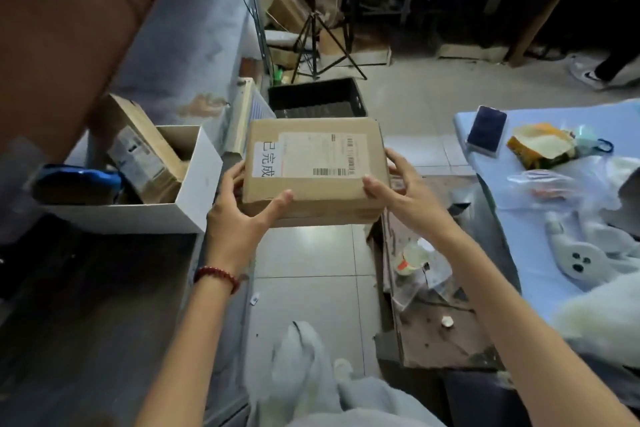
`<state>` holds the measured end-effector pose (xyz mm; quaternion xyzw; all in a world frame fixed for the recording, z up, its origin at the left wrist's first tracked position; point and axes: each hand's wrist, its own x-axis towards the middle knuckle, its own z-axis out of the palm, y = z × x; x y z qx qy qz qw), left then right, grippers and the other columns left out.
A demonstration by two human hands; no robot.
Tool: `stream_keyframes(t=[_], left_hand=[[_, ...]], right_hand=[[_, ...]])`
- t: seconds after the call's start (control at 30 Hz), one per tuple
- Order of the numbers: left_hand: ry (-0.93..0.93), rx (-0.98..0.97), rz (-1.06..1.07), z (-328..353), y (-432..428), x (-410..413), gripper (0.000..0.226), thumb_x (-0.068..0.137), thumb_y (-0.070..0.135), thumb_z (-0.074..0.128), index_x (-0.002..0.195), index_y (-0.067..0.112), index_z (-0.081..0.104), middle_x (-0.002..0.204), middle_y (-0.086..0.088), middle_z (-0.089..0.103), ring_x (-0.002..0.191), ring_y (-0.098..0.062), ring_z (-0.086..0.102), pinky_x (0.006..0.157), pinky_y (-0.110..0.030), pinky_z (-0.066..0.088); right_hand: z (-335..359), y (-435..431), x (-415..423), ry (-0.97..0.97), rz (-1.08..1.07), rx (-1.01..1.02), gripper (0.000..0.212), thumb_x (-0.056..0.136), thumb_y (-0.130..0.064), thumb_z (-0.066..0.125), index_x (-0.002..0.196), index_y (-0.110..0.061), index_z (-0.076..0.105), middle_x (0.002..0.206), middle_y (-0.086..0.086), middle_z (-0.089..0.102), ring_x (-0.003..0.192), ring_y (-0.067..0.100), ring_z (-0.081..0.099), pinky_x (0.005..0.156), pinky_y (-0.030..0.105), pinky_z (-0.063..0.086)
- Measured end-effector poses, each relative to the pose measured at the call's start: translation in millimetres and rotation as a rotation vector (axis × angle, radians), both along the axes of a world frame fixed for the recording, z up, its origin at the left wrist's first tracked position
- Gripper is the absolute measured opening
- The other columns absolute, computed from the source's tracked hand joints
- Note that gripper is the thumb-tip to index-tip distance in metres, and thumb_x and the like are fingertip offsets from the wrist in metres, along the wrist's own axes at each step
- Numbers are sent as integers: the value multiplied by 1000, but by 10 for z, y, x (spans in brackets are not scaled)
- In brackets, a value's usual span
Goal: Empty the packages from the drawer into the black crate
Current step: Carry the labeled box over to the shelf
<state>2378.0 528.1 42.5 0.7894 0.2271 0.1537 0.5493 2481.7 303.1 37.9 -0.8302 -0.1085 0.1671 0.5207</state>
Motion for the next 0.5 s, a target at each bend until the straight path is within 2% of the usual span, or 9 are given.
stream_keyframes(t=[0.07,0.13,0.2,0.27,0.33,0.43,0.5], left_hand=[[-22,-12,56,-26,91,354,74,70,38,78,134,26,41,108,31,49,96,19,50,80,-7,45],[-19,-43,87,-80,157,704,76,65,45,79,129,29,41,107,29,50,98,14,52,81,-15,48],[-13,-43,73,-142,240,1067,73,64,46,82,123,32,40,108,28,51,99,8,54,77,-12,47],[16,-54,35,-202,350,1442,66,70,38,81,121,32,39,111,22,52,101,1,53,70,-4,45],[29,-50,5,-223,483,1806,63,74,34,78,124,30,39,119,14,52,103,0,52,66,-4,45],[23,-23,-18,-200,712,2419,70,72,37,77,130,24,41,124,11,51,100,8,51,70,-6,47],[33,0,-15,-180,835,2781,73,72,41,77,133,23,41,125,12,51,103,3,52,75,-8,47]], right_hand=[[-31,155,384,-2,13,28,75,86,-51,62,151,-37,26,143,0,43,113,19,58,89,39,56],[-80,285,732,13,21,18,76,85,-49,62,151,-36,25,142,0,44,108,18,61,83,34,58],[-109,400,1096,8,3,-19,74,87,-45,63,151,-34,26,142,1,44,110,22,60,81,34,57],[-112,490,1458,1,-26,-65,71,89,-42,63,150,-35,27,142,0,45,117,25,56,91,40,53],[-97,559,1789,-1,-55,-64,70,89,-43,63,149,-38,27,141,-2,45,120,24,54,96,42,49],[-72,688,2333,-12,-53,-53,71,88,-45,62,150,-39,27,140,-6,45,117,22,56,80,25,50],[-69,792,2687,13,-44,-54,71,89,-46,61,150,-40,26,141,-6,45,114,21,57,70,16,46]])
